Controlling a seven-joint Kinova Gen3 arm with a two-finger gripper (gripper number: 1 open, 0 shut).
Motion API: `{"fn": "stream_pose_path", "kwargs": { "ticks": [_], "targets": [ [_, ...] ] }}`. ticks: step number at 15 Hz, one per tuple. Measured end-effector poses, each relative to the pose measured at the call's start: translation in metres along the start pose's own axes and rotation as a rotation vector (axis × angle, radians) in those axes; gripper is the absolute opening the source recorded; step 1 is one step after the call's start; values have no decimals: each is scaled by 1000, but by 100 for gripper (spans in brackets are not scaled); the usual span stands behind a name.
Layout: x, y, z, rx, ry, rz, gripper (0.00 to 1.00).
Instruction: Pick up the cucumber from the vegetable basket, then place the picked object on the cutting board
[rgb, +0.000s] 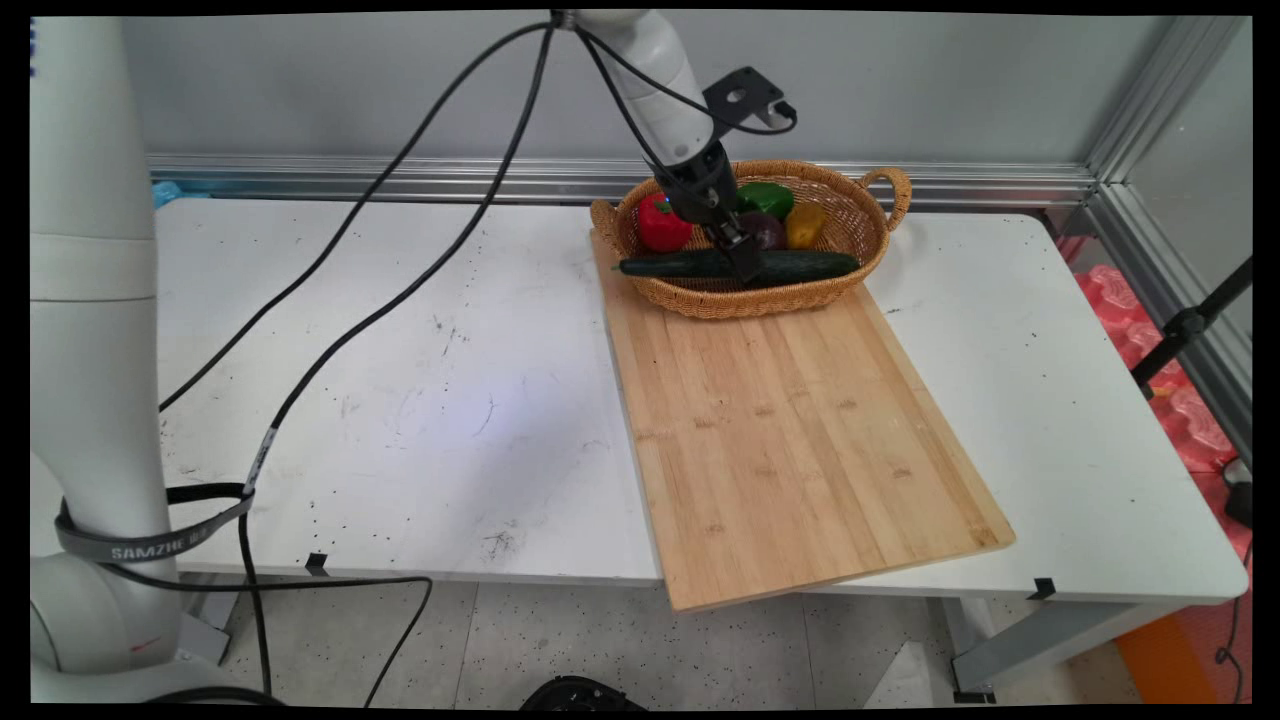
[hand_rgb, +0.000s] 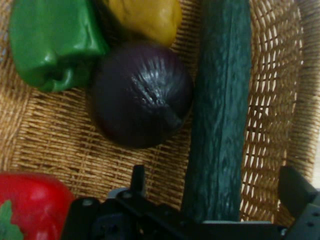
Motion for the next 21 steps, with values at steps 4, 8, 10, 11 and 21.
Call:
{"fn": "stream_pose_path", "kwargs": {
  "ticks": [4,8,10,11,21],
  "targets": [
    [2,0,12,-2,-20,9,0],
    [4,-1,14,0,-18,31,0],
    [4,-2,12,3,-11,45,0],
    [4,-2,10,4,-8,51,0],
    [-13,7,-74,10,79,164,0]
  ]
}}
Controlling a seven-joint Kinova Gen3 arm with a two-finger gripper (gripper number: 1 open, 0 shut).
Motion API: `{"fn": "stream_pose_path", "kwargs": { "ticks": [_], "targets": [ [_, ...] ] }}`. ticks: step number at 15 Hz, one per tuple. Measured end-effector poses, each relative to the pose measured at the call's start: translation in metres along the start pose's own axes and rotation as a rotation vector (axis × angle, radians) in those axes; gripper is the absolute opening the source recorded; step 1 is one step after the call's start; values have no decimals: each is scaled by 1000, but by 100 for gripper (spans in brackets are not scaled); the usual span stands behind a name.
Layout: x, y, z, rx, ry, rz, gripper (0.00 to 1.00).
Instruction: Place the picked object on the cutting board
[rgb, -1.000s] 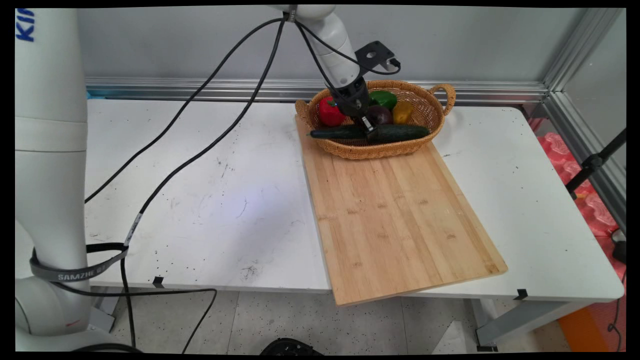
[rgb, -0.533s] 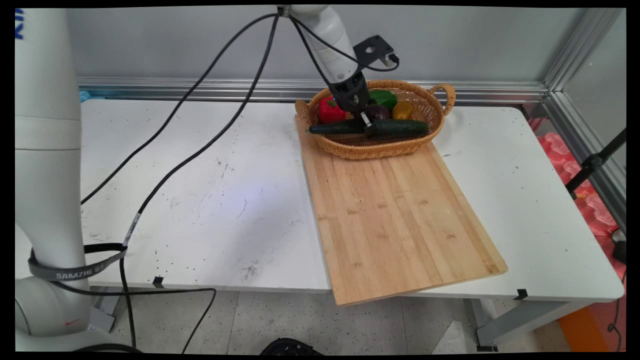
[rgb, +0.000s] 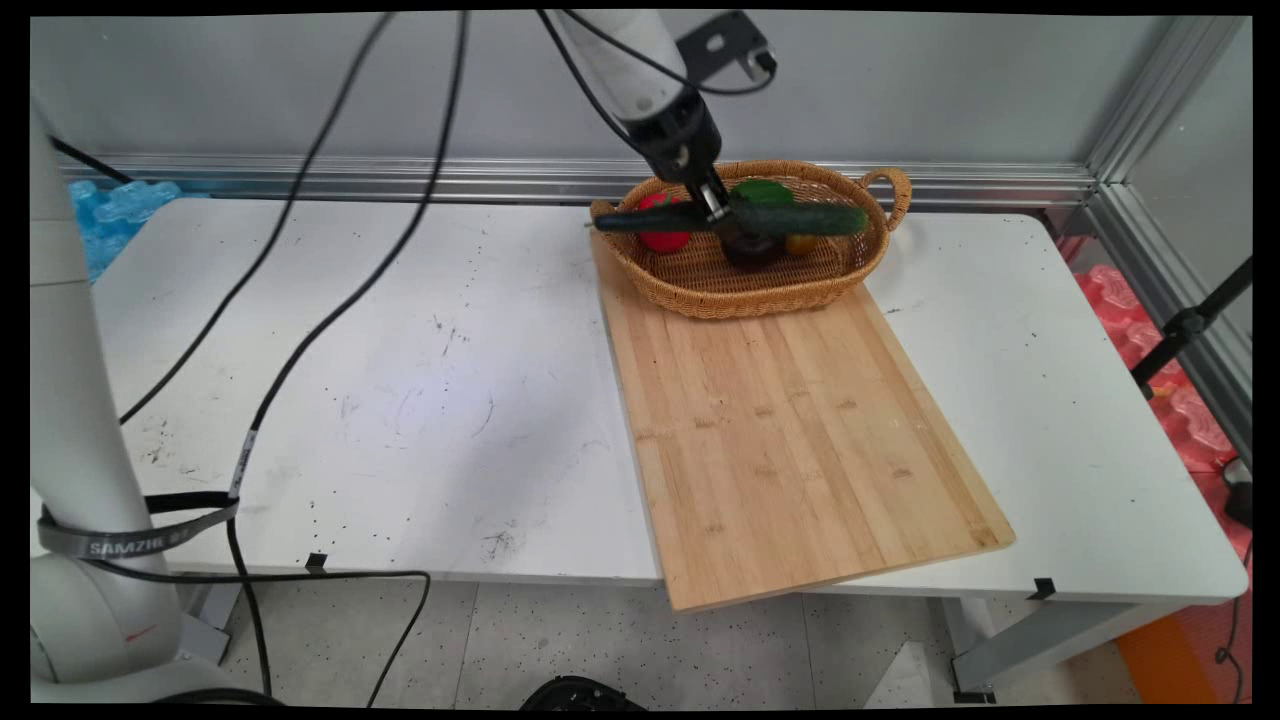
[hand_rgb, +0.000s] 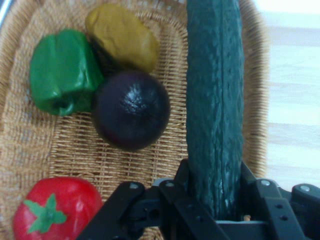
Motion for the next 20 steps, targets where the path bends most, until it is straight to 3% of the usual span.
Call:
{"fn": "stream_pose_path", "kwargs": {
  "ticks": [4,9,14,20],
  "targets": [
    [-8,12,-49,-4,59,38,0],
    [-24,42,-90,-52,123,70,0],
    [-41,83,-108,-116,155,95,0],
    [-56,130,-100,-166,165,140,0]
  ]
}}
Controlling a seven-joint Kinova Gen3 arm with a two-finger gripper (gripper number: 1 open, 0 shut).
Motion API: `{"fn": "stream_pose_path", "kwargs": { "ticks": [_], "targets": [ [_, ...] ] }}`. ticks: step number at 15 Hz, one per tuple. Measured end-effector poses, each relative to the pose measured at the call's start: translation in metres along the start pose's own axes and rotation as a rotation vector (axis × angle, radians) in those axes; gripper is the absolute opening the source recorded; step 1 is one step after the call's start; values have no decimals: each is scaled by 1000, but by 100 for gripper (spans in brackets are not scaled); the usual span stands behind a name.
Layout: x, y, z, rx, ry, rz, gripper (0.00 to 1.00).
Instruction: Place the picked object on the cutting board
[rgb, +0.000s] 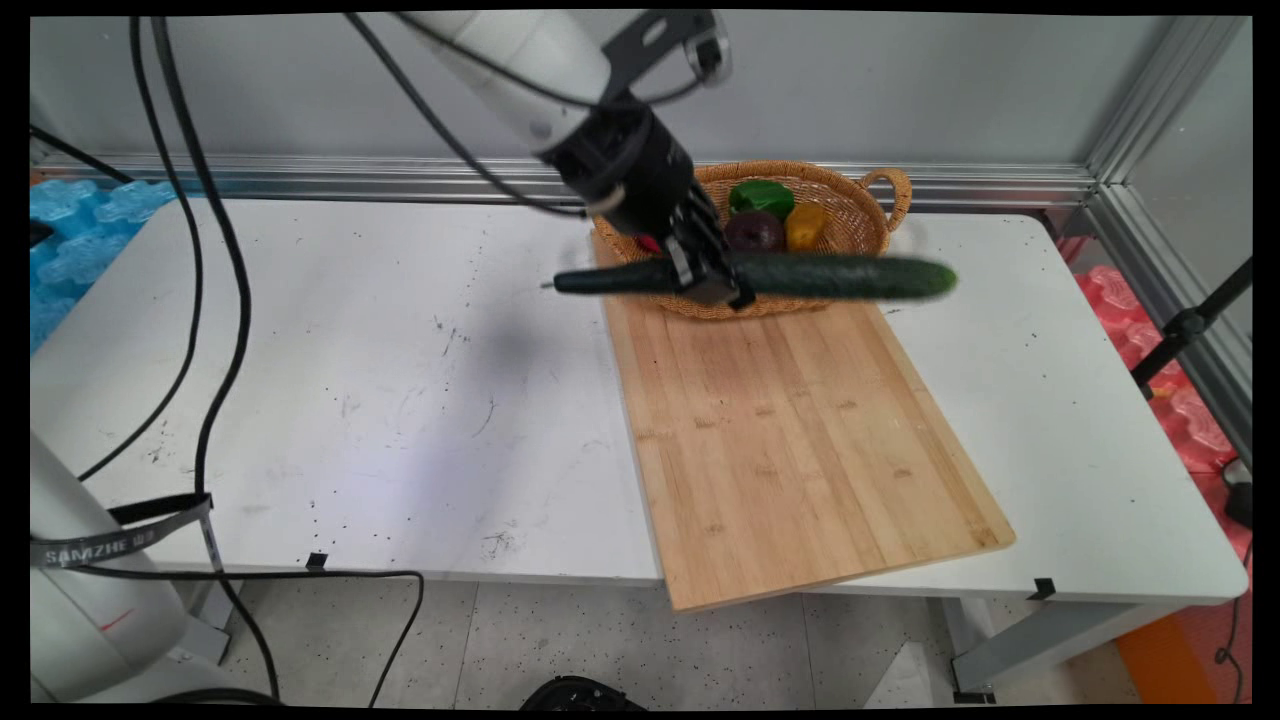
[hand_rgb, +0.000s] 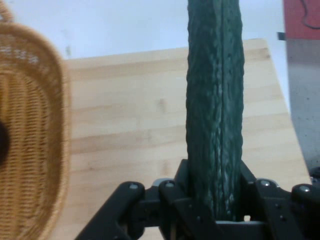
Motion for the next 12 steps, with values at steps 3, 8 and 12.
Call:
{"fn": "stream_pose_path", "kwargs": {
  "ticks": [3,8,12],
  "targets": [
    [-3,17,16,-15,-4,24,0],
    [-1,42,64,-31,-23,60,0],
    [1,53,99,-31,-54,67,0]
  ]
}}
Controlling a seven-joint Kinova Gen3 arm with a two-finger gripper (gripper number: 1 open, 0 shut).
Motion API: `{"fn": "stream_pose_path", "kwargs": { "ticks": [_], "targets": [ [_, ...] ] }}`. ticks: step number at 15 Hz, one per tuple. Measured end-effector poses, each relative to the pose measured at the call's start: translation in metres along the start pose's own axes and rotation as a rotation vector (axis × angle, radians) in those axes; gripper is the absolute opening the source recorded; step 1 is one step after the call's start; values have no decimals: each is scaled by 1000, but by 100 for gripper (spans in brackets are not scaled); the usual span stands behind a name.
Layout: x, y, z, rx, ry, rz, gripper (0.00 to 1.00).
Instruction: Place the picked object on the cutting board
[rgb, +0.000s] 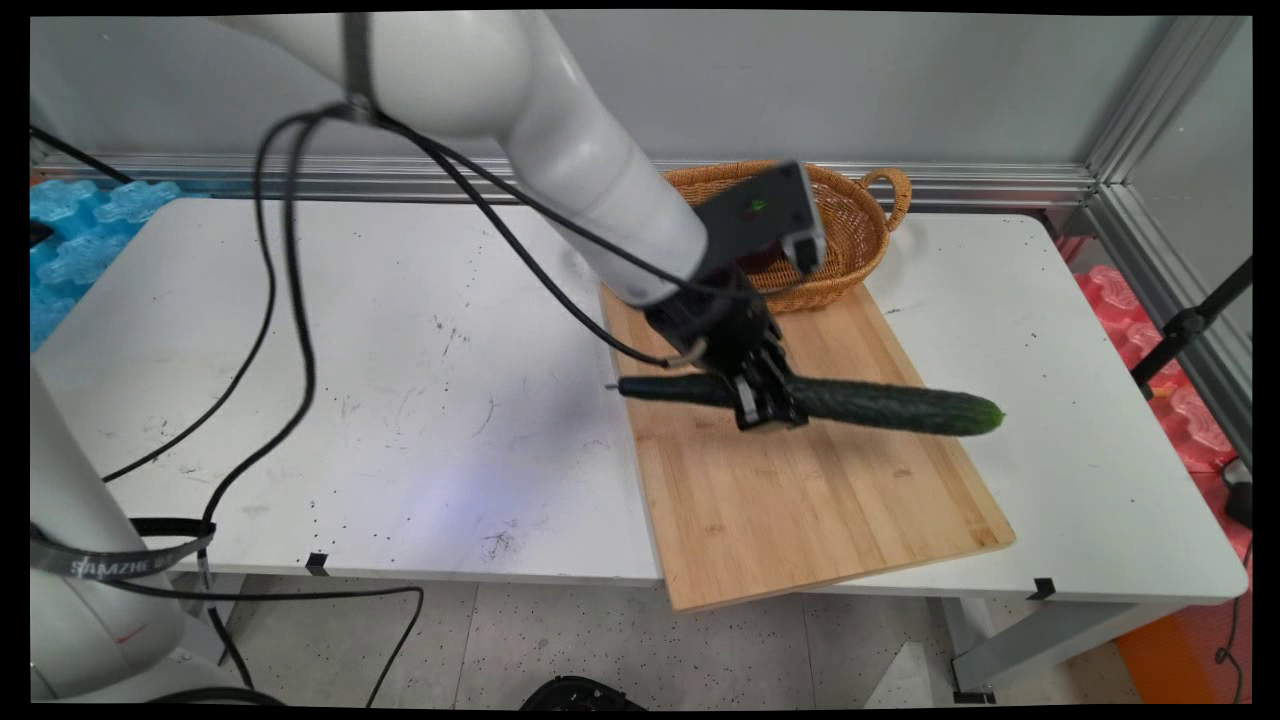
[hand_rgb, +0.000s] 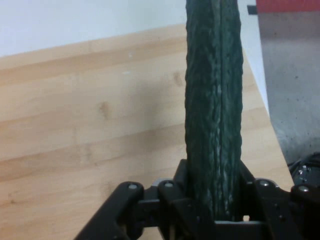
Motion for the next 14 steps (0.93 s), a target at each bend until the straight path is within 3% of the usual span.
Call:
{"fn": "stream_pose_path", "kwargs": {
  "ticks": [14],
  "targets": [
    [4,1,91,5,-117,-53,0]
  ]
}}
